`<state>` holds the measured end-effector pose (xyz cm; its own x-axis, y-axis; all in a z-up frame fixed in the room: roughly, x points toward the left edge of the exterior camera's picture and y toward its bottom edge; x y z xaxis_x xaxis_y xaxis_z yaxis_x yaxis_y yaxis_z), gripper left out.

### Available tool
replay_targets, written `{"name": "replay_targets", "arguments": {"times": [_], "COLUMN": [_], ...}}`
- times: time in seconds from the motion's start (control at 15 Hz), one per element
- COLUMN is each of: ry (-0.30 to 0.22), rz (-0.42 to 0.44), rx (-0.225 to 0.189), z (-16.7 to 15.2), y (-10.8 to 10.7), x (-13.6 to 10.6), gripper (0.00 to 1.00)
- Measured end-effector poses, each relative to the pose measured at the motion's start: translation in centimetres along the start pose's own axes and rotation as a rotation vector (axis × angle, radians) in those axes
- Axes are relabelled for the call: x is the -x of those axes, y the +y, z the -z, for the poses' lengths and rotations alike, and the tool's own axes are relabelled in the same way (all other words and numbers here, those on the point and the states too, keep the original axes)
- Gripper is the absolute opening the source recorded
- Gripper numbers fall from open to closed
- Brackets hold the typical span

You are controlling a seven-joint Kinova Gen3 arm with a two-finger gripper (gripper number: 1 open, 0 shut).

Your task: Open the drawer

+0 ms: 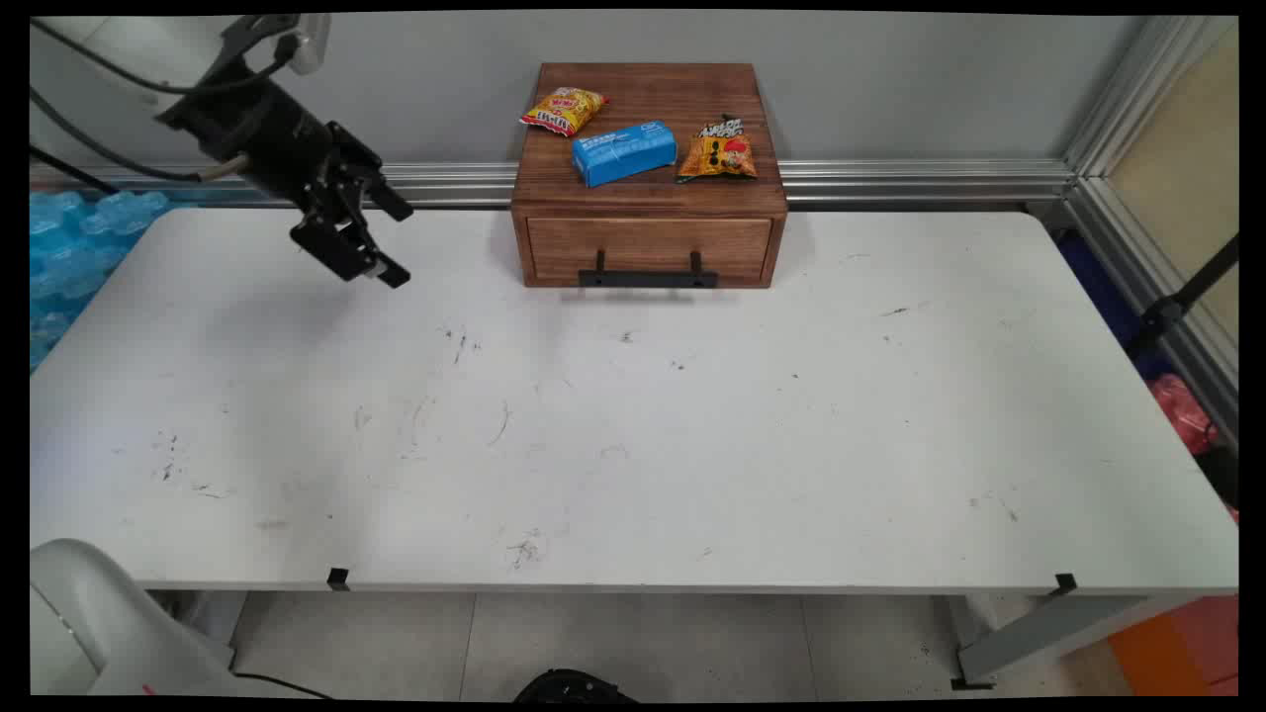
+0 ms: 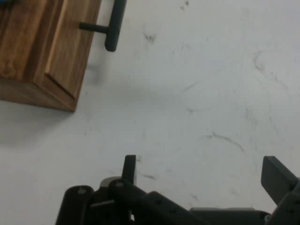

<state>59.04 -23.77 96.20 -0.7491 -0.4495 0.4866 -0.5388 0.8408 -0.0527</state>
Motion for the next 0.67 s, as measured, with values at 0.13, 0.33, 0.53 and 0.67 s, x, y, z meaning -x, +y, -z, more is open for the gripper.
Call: {"name": "replay_targets", "arguments": {"times": [0.13,0.33,0.53,0.67], "ry": [0.014,0.032,0.054,0.063], "rz": [0.002,0.004,0.009,0.012], "rx": [-0.020,-0.042,-0.068,-0.079], "z": [0.0,-0.2,-0.6,-0.9], "y": [-0.1,-0.2,-0.1,0.0], "x": [-1.3,-3.0,-5.2,-6.1], "gripper": [1.00,1.00,1.00,1.00]}}
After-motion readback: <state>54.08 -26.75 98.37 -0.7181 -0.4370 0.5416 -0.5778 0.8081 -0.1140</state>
